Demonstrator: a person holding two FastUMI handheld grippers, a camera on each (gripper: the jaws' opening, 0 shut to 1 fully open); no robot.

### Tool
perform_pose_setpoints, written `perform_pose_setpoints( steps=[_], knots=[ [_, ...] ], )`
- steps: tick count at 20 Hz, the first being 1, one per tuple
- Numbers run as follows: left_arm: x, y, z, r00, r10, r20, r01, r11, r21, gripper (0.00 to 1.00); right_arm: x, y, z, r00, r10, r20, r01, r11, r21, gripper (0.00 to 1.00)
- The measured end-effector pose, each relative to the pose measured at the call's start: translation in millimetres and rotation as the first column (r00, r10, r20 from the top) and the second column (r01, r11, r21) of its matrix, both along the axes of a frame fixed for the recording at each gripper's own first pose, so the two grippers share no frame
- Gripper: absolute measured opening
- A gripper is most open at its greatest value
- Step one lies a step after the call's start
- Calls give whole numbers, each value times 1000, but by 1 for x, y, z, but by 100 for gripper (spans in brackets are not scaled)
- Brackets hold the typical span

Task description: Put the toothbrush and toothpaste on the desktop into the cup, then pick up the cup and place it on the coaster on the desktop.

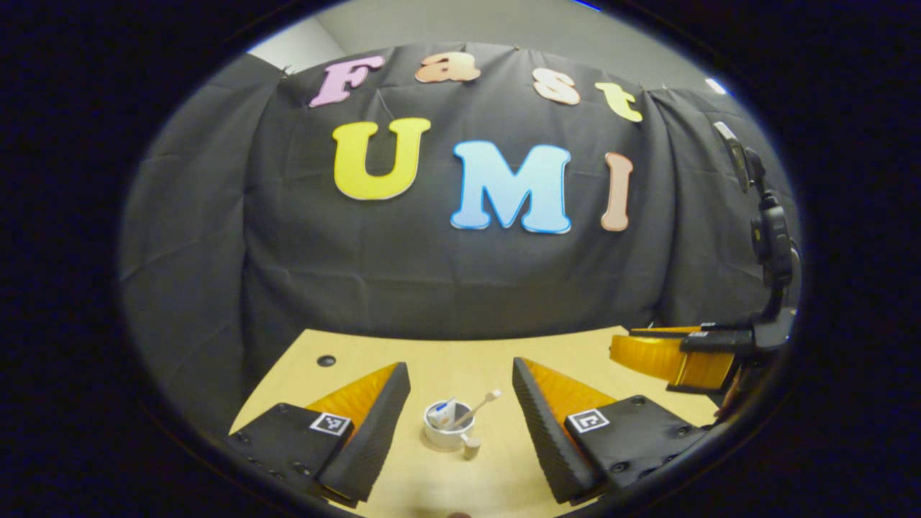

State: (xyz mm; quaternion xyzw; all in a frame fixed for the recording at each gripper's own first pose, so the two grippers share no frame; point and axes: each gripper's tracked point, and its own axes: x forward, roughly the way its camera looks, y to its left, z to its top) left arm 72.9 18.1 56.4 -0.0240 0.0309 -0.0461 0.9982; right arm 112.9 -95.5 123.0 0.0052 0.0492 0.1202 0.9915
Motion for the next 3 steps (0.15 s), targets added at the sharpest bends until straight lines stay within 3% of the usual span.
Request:
perform_pose_setpoints(
  steps=[2, 3],
  knots=[
    [-5, -4, 17, 999, 7, 47, -8, 1000, 28, 92, -7, -4, 8, 1000, -14, 26, 14, 1000, -10, 62],
    [-8, -6, 21, 998, 7, 63, -9, 999, 40, 92, -9, -5, 12, 999, -20, 40, 20, 1000, -13, 62]
  ],
)
